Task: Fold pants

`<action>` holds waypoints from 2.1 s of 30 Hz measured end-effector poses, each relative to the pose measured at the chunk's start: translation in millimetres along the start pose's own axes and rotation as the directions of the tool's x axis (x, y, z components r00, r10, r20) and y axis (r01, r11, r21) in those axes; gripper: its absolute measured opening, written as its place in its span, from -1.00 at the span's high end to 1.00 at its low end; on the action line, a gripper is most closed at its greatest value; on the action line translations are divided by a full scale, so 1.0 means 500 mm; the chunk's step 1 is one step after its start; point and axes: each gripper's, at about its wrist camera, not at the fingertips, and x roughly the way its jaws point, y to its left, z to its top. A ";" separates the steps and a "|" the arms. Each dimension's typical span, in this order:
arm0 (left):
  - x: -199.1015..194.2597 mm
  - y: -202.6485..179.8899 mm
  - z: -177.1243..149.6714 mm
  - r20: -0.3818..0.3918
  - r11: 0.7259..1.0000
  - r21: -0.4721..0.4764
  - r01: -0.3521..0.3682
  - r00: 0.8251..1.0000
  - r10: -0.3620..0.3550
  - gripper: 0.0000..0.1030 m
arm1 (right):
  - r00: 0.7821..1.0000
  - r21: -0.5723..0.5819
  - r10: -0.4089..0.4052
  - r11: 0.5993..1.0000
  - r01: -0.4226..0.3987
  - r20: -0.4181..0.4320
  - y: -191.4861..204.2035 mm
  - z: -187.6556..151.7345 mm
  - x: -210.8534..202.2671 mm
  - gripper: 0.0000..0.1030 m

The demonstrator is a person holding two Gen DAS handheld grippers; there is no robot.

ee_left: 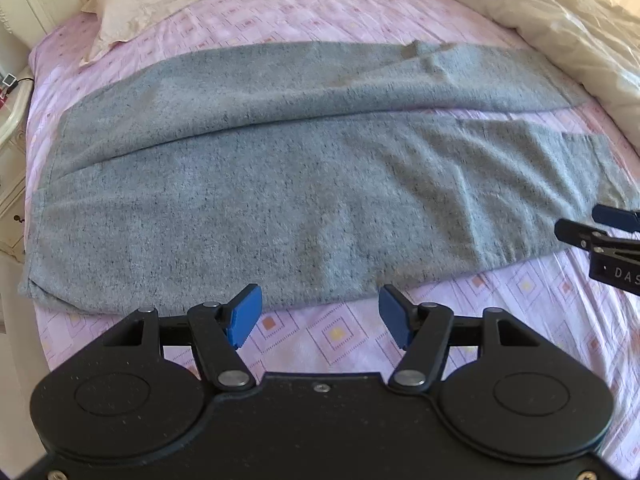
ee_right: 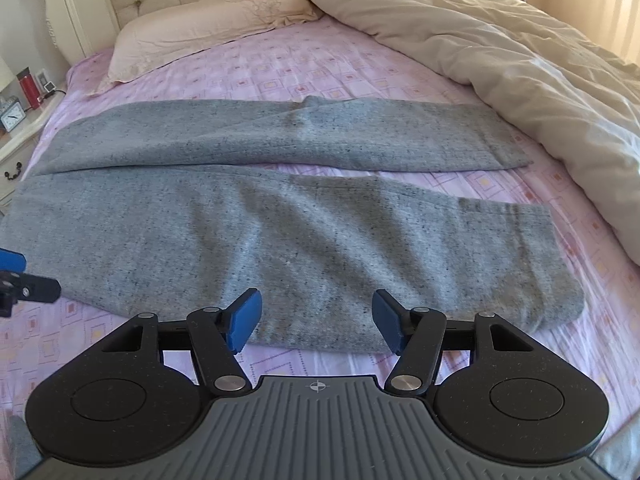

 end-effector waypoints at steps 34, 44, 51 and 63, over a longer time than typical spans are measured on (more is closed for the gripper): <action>0.013 -0.026 0.025 -0.036 0.999 -0.040 -0.026 0.999 0.025 -0.22 | 0.999 0.054 0.034 0.998 -0.033 -0.020 0.007 0.007 0.015 -0.09; 0.011 -0.024 0.025 -0.023 0.999 -0.045 -0.024 0.999 0.023 -0.22 | 0.999 0.055 0.037 0.998 -0.037 -0.015 0.016 0.008 0.015 -0.09; 0.012 -0.024 0.023 -0.015 0.999 -0.030 -0.025 1.000 0.024 -0.22 | 0.999 0.031 0.033 0.999 -0.032 -0.014 0.026 0.011 0.019 -0.09; 0.009 0.020 0.104 0.122 0.998 -0.046 -0.048 0.991 0.053 -0.12 | 0.997 -0.003 0.004 1.000 -0.004 -0.083 -0.002 0.076 0.060 0.19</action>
